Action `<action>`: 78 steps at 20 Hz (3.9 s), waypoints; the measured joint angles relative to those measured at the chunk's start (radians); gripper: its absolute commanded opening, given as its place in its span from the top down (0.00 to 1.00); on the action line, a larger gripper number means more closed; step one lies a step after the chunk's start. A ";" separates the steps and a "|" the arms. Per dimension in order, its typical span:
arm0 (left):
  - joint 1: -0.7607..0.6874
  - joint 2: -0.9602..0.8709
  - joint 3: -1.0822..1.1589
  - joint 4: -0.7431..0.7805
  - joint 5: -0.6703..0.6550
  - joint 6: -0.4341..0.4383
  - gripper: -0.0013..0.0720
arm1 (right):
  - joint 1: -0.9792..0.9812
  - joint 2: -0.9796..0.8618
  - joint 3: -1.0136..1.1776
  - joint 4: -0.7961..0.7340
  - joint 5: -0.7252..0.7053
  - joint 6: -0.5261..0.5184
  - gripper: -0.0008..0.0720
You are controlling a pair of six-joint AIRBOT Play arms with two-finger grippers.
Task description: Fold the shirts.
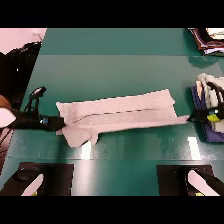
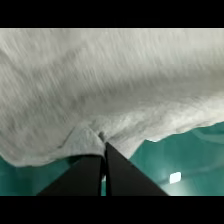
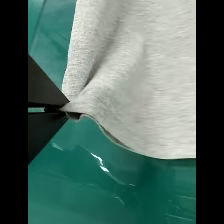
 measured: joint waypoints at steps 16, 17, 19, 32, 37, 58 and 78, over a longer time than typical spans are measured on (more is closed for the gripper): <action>0.000 -0.446 0.181 0.075 0.410 -0.010 0.16 | 0.122 -0.692 0.653 0.122 -0.045 0.047 0.46; 0.001 -0.449 0.188 0.074 0.406 -0.011 0.17 | 0.111 -0.706 0.673 0.150 -0.043 0.047 0.46; 0.001 -0.452 0.214 0.075 0.367 -0.011 0.17 | 0.080 -0.725 0.700 0.191 -0.011 0.045 0.46; -0.005 -0.457 0.354 -0.028 0.198 0.059 0.94 | -0.097 -0.743 0.435 0.345 0.050 -0.082 0.17; -0.008 -0.470 0.356 -0.109 0.217 0.072 0.95 | -0.013 -0.747 0.402 0.368 -0.022 -0.105 0.62; -0.442 -1.107 0.848 -0.274 0.237 0.125 0.95 | 0.333 -0.396 0.733 0.468 0.000 -0.019 0.97; 0.018 -0.661 0.873 -0.031 0.083 0.138 0.95 | 0.983 -0.652 0.903 0.472 -0.328 -0.196 0.72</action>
